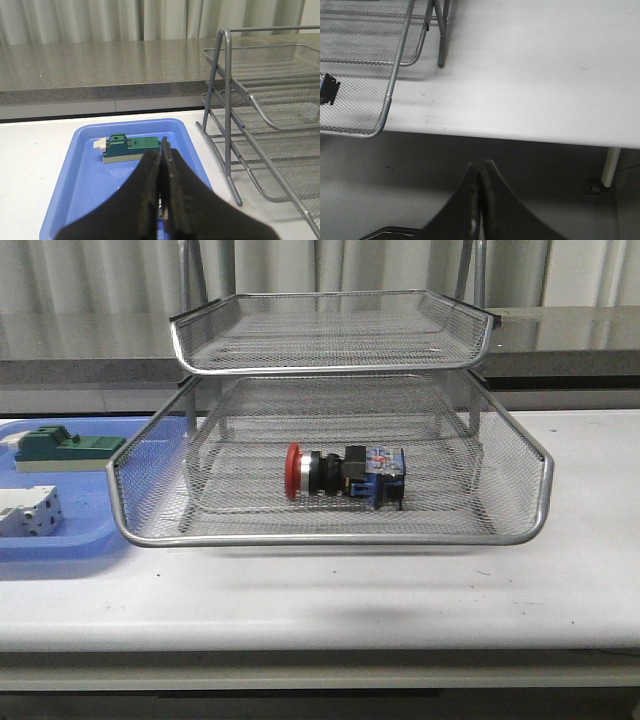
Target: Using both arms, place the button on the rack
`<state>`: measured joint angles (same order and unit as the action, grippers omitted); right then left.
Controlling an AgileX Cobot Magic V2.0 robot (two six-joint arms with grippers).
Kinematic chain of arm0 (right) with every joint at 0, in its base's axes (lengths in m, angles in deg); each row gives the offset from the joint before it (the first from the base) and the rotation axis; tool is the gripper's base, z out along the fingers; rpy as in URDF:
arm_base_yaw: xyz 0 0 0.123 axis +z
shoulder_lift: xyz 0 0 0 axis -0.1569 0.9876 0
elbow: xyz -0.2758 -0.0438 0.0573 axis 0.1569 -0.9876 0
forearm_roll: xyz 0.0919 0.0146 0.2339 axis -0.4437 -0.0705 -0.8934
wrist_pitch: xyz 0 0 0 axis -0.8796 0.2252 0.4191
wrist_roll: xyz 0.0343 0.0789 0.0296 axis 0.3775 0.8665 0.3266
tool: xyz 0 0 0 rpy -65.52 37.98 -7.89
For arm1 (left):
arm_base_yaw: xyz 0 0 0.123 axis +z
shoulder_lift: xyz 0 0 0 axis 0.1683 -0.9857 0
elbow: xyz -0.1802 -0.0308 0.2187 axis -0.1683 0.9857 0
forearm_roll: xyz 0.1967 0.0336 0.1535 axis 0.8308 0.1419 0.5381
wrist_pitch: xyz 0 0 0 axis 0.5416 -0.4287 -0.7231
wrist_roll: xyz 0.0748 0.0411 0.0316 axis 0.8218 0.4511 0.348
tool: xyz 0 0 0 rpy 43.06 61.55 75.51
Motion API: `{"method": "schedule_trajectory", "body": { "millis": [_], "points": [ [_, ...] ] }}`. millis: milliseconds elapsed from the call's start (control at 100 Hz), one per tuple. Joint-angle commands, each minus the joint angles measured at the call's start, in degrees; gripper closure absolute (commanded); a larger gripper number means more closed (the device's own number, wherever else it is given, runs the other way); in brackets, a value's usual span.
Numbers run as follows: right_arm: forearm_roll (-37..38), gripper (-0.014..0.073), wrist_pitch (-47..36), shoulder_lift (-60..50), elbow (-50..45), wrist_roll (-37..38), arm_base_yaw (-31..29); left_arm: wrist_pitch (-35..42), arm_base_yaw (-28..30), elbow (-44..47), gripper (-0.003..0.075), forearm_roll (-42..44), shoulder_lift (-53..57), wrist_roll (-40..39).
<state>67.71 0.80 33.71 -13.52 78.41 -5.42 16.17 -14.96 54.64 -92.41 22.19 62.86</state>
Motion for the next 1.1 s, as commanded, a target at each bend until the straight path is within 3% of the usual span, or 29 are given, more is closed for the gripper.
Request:
{"method": "schedule_trajectory", "body": {
  "millis": [0,320,570,670,910,1090],
  "points": [
    [0.4,0.0664,-2.9,0.0,1.9,-0.2,-0.1,4.0,0.1,-1.6,0.074,-0.7,-0.3,-0.4],
    [-0.8,0.0664,-9.1,0.0,1.7,-0.2,-0.1,4.0,0.1,-1.6,0.074,-0.7,-0.3,-0.4],
    [-8.6,0.0664,-16.7,3.6,1.7,-1.2,0.1,4.0,0.1,-1.6,0.074,-0.7,-0.3,-0.4],
    [-14.4,0.0664,-16.2,7.9,1.7,-8.5,0.8,4.0,0.1,-1.6,0.074,-0.7,-0.3,-0.4],
    [-33.4,0.0664,-14.5,20.5,1.7,-37.0,8.1,4.0,0.1,-1.6,0.074,-0.7,-0.3,-0.4],
    [-34.9,0.0663,-13.5,29.1,1.7,-43.9,15.8,4.0,0.1,-1.6,0.074,-0.7,-0.3,-0.4]
  ]
}}
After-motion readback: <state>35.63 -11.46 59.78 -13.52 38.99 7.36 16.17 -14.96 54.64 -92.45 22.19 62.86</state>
